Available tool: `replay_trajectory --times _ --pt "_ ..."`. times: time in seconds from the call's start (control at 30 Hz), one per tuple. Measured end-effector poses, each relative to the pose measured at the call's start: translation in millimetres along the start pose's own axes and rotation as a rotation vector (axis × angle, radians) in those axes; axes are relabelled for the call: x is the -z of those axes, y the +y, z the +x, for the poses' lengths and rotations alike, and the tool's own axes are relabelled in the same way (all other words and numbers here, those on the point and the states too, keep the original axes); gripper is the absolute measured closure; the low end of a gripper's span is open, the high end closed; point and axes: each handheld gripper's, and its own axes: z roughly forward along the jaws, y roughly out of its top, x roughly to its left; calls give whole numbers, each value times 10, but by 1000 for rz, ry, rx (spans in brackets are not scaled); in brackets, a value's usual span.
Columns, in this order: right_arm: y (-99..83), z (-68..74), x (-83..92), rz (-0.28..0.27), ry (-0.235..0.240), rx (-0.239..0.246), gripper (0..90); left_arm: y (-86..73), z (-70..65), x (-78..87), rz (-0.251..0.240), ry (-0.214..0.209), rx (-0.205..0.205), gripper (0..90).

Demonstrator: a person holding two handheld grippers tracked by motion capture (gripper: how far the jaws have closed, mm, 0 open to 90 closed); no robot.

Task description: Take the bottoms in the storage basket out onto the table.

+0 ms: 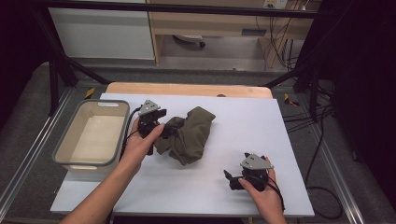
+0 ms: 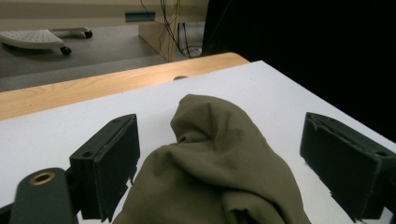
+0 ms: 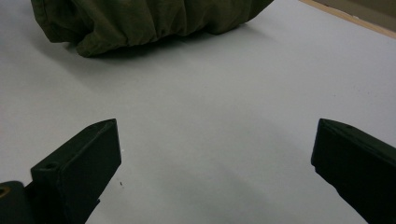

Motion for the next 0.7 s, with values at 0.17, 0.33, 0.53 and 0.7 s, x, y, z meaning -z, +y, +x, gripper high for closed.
replay_trajectory --times 0.17,0.33,0.53,0.7 --pt "-1 -1 6 4 -2 4 23 44 30 100 -1 9 -14 115" --pt "2 15 2 2 4 6 23 116 166 276 -18 23 -1 116" --pt "15 48 34 -10 0 10 23 153 245 421 -2 43 6 102" --pt "15 43 20 -14 8 9 25 181 316 504 -7 63 5 83"
